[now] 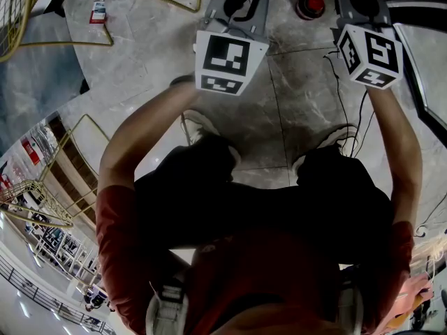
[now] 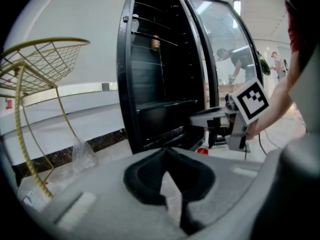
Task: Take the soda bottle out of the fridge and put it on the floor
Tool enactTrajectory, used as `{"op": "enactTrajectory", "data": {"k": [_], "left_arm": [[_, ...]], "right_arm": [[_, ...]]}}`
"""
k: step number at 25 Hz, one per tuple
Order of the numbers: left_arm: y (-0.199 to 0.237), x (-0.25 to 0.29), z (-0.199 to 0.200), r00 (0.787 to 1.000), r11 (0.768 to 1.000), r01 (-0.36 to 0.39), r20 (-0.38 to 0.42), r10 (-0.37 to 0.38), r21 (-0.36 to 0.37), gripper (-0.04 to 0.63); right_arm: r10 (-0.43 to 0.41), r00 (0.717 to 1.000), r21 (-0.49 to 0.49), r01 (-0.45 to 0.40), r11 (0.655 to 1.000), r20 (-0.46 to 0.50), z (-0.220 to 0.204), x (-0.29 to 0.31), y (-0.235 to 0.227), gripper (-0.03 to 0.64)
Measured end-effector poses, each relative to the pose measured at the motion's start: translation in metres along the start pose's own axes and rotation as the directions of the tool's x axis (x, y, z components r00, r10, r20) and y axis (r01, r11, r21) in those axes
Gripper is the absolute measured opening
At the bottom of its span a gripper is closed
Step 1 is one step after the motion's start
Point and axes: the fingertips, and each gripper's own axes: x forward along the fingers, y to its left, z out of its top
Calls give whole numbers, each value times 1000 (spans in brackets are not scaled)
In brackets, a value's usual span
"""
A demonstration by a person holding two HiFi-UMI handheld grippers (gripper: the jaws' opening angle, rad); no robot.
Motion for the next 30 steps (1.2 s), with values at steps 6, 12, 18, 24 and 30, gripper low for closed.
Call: {"op": "enactTrajectory", "data": {"k": [6,12,18,24,30], "left_arm": [[0,0,1,1000,1000,-2,2,2,-1,-1],[1,3,1,1000,1000,-3,7,3,-14,-2],[-8,1,17,1000,1000,29,5,-29,9,-2],[0,-39,69,999,1000,30,-32,-30,-4,-2],[29,-96,160,998,995,-58,-34,55,-81,-2]], "right_arm": [[10,1000,2,-10,1000,-14,-3,0,1,2],[23,1000,0,-23,1000,-11,-2,-1,3,2],[10,994,24,-8,1000,-109,-6,-30,4,2],[0,981,55,11,998,-195,50,-72,6,2],[-15,972,116,43,992,-235,133,-112,12,2]]}}
